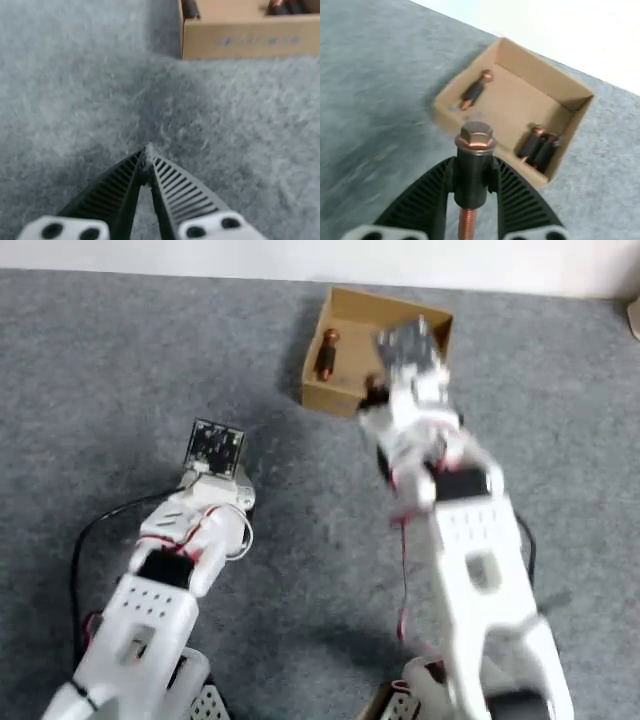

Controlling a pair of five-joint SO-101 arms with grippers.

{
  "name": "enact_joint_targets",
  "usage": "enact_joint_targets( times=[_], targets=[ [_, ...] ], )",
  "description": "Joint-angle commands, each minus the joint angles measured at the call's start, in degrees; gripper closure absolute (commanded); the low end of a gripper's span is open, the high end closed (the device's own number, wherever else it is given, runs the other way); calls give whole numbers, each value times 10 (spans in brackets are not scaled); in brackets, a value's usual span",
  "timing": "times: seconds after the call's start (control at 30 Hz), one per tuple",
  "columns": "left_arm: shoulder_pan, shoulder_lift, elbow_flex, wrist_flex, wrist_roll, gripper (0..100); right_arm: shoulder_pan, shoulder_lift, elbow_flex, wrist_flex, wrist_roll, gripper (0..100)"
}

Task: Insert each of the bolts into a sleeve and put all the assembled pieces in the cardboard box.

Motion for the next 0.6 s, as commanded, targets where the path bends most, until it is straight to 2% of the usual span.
enact_joint_targets(
  times=[0.0,0.27,0.57],
  targets=[
    [-4,29,-40,-17,-2,992,43,168,-190,-21,4,994],
    [0,29,-39,-18,-2,992,104,482,-487,-20,4,994],
    [1,29,-40,-18,-2,992,102,700,-710,-3,4,994]
  ],
)
